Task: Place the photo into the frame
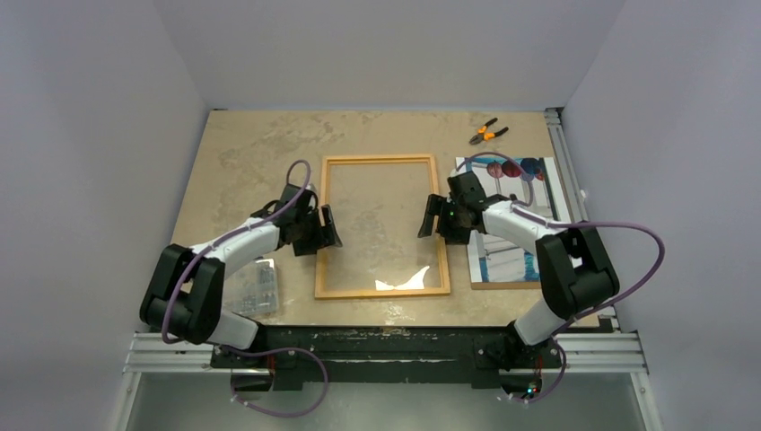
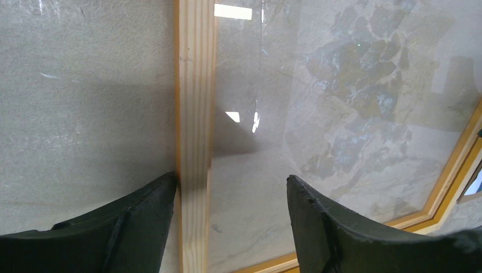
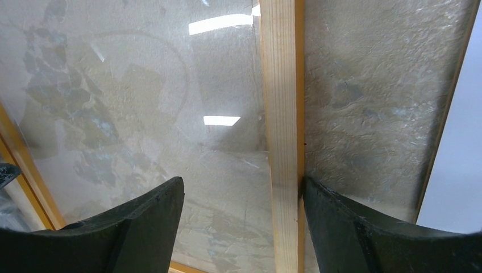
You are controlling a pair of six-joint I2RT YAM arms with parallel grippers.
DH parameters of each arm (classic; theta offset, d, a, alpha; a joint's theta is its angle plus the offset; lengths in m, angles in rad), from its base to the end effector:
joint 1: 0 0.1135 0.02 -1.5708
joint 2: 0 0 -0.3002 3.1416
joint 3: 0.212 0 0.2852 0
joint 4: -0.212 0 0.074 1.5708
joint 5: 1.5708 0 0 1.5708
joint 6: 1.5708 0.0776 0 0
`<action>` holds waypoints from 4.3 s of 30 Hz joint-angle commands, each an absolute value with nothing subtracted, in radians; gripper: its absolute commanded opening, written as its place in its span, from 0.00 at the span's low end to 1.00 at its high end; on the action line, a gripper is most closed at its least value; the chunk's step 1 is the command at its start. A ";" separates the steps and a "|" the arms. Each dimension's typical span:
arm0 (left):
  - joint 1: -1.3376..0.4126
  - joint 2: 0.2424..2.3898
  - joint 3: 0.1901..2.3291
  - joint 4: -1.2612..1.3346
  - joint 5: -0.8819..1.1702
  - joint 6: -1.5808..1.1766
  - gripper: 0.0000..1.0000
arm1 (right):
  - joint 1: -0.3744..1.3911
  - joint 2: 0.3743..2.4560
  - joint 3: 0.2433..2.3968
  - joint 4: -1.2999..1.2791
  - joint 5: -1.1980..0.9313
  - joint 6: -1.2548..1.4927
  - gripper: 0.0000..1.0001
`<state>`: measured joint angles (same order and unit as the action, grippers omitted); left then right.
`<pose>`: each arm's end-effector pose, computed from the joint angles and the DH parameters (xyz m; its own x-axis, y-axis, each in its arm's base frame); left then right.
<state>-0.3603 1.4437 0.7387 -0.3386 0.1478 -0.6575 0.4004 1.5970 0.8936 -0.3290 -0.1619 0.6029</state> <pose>0.2852 -0.1196 0.1460 -0.8956 -0.3085 -0.3204 -0.1633 0.8982 -0.4082 0.3235 0.1505 0.1497 -0.9125 0.2215 -0.3439 0.0688 0.9118 0.4047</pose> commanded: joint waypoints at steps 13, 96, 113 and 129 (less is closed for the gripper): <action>-0.363 0.965 0.740 -0.518 0.024 -0.629 0.98 | 0.415 1.344 0.958 -0.516 0.013 0.528 0.80; -0.718 1.054 0.672 -0.229 0.278 -0.831 0.98 | 0.253 1.830 1.048 -0.499 0.040 0.400 0.19; -0.729 1.089 0.691 -0.208 0.299 -0.834 0.98 | 0.255 1.677 0.935 -0.448 -0.285 0.436 0.18; -0.837 1.204 0.795 -0.194 0.270 -0.842 0.97 | 0.258 1.542 0.907 -0.431 -0.287 0.489 0.44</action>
<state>-0.8215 1.1976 0.7437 -0.2317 0.2832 -0.8291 0.2504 1.5276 0.9352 -0.4725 -0.2226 0.4522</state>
